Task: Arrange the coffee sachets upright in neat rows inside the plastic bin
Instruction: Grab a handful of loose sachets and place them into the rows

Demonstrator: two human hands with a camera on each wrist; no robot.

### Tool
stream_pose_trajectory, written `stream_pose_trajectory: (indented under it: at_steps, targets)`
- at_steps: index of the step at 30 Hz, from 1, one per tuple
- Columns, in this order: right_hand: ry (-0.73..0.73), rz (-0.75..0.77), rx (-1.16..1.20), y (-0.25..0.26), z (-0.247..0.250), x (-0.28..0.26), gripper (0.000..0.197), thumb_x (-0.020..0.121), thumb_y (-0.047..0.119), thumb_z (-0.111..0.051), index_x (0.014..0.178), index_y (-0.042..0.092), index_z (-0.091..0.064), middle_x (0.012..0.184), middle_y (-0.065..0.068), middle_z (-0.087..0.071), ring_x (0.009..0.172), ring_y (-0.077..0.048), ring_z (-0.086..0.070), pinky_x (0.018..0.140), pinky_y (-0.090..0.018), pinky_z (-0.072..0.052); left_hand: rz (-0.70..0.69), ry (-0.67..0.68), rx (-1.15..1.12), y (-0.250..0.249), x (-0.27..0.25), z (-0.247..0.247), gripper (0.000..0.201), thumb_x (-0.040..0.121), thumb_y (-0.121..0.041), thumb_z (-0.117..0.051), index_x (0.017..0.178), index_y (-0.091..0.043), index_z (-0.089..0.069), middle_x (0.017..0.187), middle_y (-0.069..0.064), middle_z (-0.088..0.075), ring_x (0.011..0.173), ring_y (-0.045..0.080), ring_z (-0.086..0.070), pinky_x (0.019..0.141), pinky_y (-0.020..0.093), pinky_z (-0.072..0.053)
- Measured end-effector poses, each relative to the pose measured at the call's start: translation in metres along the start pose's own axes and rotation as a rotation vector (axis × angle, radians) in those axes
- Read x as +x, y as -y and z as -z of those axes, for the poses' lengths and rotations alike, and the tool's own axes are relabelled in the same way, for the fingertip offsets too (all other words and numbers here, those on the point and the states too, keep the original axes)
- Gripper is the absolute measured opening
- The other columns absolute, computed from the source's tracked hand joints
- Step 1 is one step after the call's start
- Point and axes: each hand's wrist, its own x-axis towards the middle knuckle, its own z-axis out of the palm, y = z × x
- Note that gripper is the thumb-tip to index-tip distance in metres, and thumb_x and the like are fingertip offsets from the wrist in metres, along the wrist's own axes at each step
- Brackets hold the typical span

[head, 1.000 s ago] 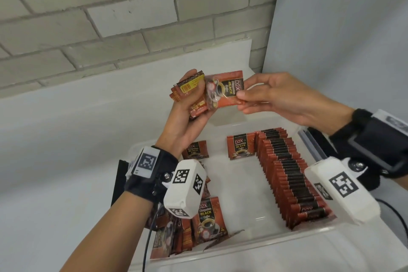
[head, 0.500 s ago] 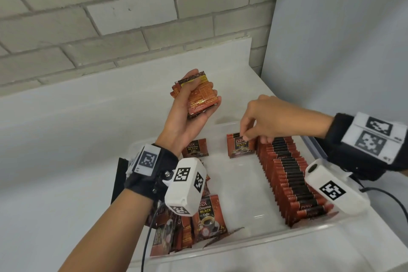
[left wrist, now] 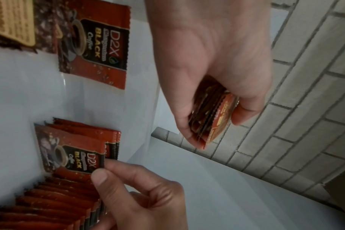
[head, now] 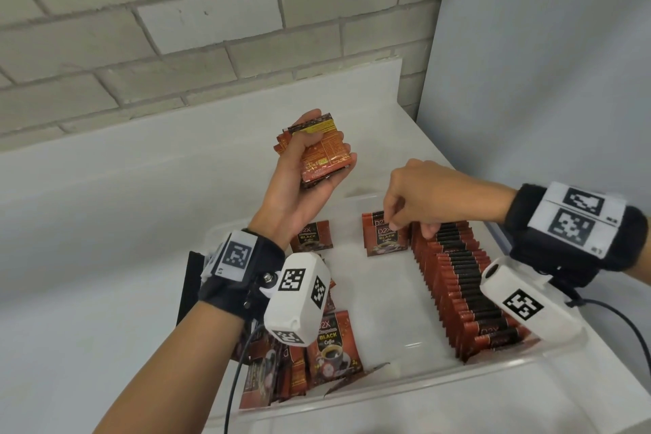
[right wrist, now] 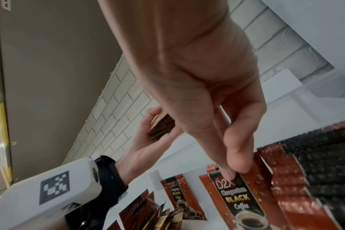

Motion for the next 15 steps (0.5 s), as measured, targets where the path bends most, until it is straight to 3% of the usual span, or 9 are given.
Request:
stream_pose_trajectory:
  at_steps: [8,11,15]
  targets:
    - [-0.017,-0.017,-0.021,-0.0019,-0.0007,0.0012,0.008,0.087,0.018,-0.070,0.092,0.015,-0.075,0.036,0.010,-0.055,0.034,-0.004,-0.056,0.072,-0.028,-0.058,0.010,0.016,0.012,0.0002,0.0000,0.0002,0.028,0.085,-0.002,-0.051,0.108,-0.015,-0.061,0.097,0.012,-0.057,0.085,0.026,-0.061,0.076,0.038,-0.055]
    - [-0.026,-0.013,-0.015,-0.0031,-0.0014,0.0020,0.008,0.086,0.019,-0.071,0.092,0.016,-0.075,0.051,0.002,-0.066,0.037,-0.007,-0.059,0.071,-0.028,-0.059,0.012,0.032,0.035,0.0007,-0.0004,0.0000,0.031,0.081,-0.003,-0.054,0.108,-0.016,-0.062,0.098,0.011,-0.058,0.087,0.026,-0.061,0.076,0.038,-0.055]
    - [-0.028,-0.020,-0.001,-0.0039,0.0008,0.0015,0.008,0.085,0.019,-0.072,0.092,0.017,-0.075,0.068,-0.006,-0.073,0.043,-0.010,-0.063,0.068,-0.026,-0.059,0.011,0.040,0.083,0.0002,-0.0006,0.0020,0.029,0.088,-0.003,-0.051,0.108,-0.020,-0.063,0.096,0.007,-0.063,0.089,0.024,-0.061,0.077,0.039,-0.054]
